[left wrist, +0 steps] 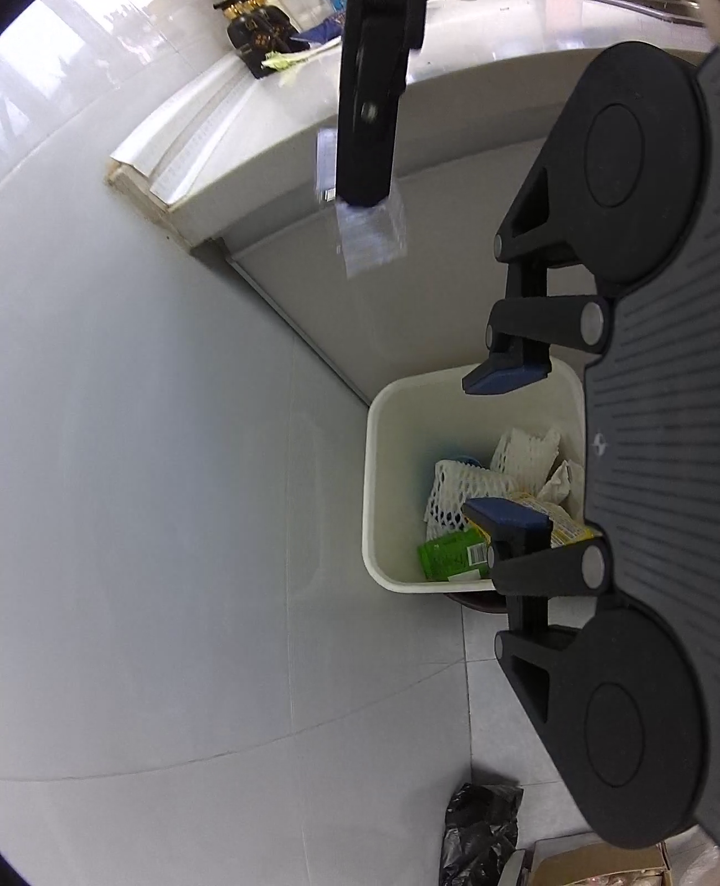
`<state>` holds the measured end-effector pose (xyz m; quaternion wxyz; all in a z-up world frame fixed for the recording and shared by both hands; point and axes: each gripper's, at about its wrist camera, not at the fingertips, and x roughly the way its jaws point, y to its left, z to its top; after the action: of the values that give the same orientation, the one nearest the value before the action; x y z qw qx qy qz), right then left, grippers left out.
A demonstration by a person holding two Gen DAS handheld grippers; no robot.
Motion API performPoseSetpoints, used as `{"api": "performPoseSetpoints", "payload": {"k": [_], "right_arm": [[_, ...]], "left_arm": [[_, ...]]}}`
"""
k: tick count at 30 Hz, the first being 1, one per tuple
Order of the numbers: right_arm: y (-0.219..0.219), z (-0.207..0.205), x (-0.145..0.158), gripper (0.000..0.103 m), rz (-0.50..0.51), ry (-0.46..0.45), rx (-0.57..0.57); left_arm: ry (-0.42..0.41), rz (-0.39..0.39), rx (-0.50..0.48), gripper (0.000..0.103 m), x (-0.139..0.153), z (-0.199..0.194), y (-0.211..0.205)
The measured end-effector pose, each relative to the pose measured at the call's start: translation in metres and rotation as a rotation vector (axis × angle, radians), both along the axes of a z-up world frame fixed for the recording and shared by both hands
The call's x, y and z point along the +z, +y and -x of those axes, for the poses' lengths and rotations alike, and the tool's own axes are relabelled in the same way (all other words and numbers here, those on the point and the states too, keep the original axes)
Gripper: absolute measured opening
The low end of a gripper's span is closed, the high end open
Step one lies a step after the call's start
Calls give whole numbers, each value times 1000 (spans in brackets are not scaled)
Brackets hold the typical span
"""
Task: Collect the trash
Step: 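Open both tools over the bin to drop the tray and curry box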
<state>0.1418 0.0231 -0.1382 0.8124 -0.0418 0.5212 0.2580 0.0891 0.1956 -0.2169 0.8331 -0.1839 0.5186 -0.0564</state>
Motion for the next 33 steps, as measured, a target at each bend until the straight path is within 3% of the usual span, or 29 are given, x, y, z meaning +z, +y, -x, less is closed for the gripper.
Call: {"api": "performPoseSetpoints", "payload": {"k": [4,13,19,33], "right_arm": [[8,-9,-14,72,20,30,1],[16,-22,-21,76,27,60,16],[11,-29,-20,83,16,63,16],[7,-24,-12,83,-4,45,-6]], "left_arm": [[11,-1,6,42,-5,2,2],[27,-1,11,61,-12,2,3],[27,-7,17,71,-12,2,3],[20,-31,10,89,-4,5,-2]]}}
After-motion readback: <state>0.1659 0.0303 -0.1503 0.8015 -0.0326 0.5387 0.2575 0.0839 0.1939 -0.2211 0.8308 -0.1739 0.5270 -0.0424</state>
